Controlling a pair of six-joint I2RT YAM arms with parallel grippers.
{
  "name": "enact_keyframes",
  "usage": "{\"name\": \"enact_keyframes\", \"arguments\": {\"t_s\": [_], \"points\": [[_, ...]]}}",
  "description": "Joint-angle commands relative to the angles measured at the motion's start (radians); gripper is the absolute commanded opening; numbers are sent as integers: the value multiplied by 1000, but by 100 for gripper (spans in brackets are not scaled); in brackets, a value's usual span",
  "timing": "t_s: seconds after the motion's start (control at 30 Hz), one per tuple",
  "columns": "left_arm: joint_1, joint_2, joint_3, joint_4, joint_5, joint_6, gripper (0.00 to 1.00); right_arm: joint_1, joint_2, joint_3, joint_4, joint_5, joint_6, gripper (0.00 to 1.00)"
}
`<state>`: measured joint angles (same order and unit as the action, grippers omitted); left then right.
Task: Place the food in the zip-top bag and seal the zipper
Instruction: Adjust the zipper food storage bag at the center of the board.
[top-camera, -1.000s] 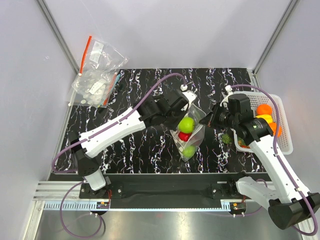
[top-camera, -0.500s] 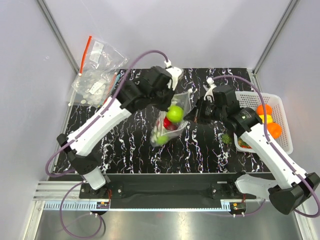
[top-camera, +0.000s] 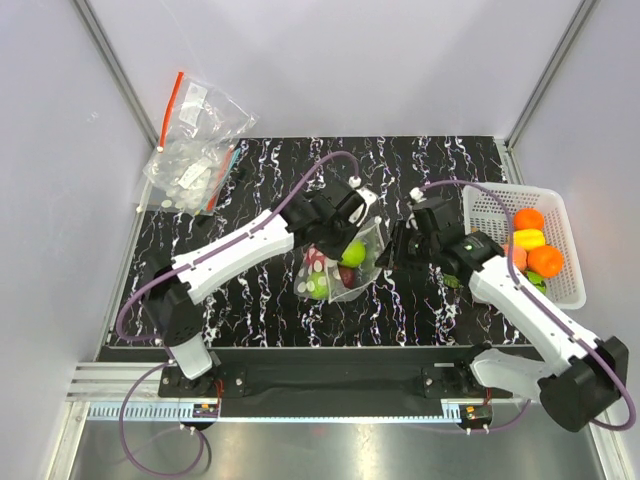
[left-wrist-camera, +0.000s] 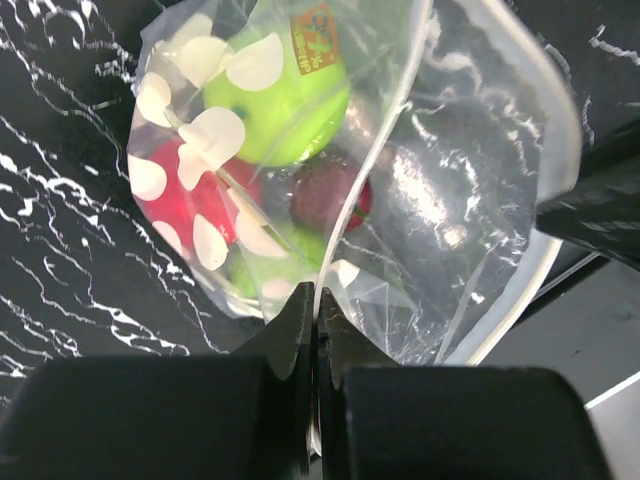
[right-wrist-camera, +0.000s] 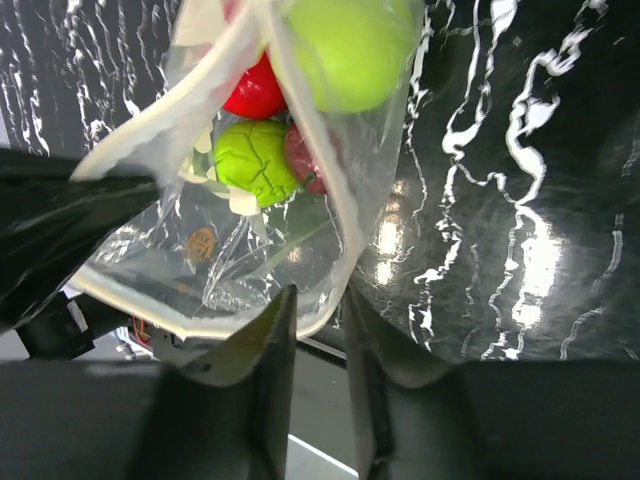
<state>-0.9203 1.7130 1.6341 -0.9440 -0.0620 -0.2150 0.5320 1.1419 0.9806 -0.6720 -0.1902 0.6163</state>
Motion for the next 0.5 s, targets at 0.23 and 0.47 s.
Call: {"name": "enact_keyframes", "arguments": {"t_s": [0.23, 0.47], "points": [[-3, 23, 262, -42, -27, 19, 0, 5, -181, 181, -237, 266, -50, 57], [21, -58, 135, 30, -29, 11, 0, -262, -226, 153, -282, 210, -134, 57]]}}
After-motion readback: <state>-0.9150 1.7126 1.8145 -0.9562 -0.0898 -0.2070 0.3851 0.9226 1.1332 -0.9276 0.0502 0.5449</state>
